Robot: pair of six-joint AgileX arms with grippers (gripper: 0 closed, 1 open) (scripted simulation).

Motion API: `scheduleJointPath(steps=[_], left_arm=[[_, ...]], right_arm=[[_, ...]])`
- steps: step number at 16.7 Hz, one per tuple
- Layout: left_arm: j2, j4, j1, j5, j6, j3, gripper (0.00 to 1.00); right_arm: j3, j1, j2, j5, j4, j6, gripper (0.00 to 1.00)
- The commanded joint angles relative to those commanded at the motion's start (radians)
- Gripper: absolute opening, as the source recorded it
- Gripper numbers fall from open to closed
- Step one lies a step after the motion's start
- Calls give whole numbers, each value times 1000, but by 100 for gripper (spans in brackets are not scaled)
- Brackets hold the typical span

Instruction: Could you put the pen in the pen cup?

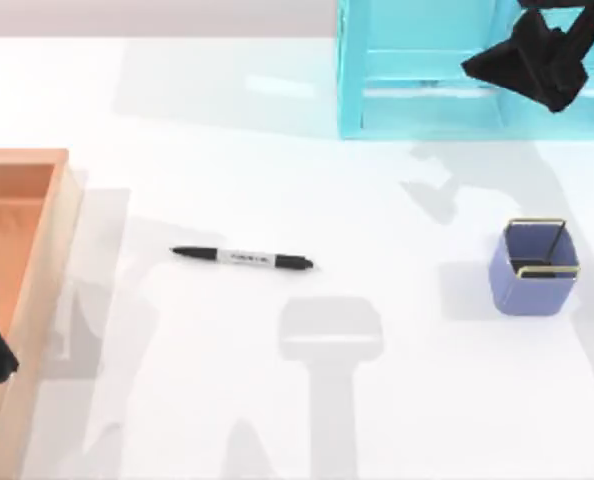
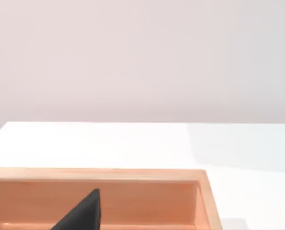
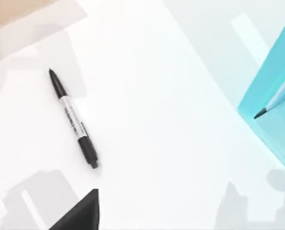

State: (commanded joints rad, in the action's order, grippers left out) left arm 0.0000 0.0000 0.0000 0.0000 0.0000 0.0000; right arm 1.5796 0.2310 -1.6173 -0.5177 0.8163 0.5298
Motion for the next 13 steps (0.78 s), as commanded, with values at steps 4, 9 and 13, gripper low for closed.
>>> scheduleJointPath(steps=[4, 9, 13], left_arm=[[0, 0, 0, 0, 0, 0, 100], [0, 0, 0, 0, 0, 0, 100], [0, 0, 0, 0, 0, 0, 100]], right_arm=[[397, 43, -436, -125, 228, 115, 100], [808, 93, -899, -253, 474, 225, 100], [1032, 129, -1149, -321, 608, 281, 100]])
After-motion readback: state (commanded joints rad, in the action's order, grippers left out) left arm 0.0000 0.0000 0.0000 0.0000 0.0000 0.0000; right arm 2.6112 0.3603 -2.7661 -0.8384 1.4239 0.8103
